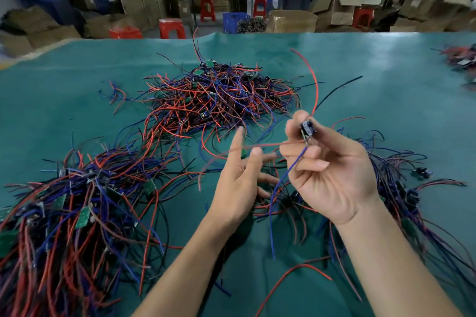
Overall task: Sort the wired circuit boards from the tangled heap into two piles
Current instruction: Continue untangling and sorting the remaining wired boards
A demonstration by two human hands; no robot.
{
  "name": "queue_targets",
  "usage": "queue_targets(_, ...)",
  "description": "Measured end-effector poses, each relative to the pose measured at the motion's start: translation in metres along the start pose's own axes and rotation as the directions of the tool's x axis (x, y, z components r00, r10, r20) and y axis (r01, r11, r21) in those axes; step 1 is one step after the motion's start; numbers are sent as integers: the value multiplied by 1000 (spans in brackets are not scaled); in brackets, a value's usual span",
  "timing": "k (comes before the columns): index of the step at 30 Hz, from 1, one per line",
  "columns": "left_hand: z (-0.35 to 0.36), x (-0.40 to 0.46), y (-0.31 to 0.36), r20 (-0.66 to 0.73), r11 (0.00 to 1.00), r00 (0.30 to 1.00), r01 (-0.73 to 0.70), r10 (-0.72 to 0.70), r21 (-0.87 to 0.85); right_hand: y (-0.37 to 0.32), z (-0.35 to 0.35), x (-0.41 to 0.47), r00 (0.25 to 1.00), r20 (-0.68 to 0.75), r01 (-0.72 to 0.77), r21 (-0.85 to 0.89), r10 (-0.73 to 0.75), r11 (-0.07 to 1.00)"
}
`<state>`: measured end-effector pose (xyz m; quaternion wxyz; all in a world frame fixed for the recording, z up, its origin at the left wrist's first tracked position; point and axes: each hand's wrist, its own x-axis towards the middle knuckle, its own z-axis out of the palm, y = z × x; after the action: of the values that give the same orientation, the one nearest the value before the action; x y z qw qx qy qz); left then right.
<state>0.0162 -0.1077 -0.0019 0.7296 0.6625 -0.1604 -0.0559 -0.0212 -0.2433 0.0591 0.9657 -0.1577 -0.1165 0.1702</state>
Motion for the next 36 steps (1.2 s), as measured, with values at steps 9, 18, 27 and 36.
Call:
queue_targets(9,-4,4,-5,49,997,998,33,-29,-77,1,-12,7,964,-255,-15,-357,-82,934)
queue_targets(18,-8,5,-8,138,990,990,50,-32,-132,7,-40,15,816,-280,-74,-918,-506,389)
queue_targets(27,-11,6,-16,59,998,997,53,-50,-34,3,-51,14,772,-238,-102,-961,-589,256)
queue_targets(36,-9,6,-14,78,998,995,56,-57,13,-27,-55,5,566,73,-249,-934,-821,-255)
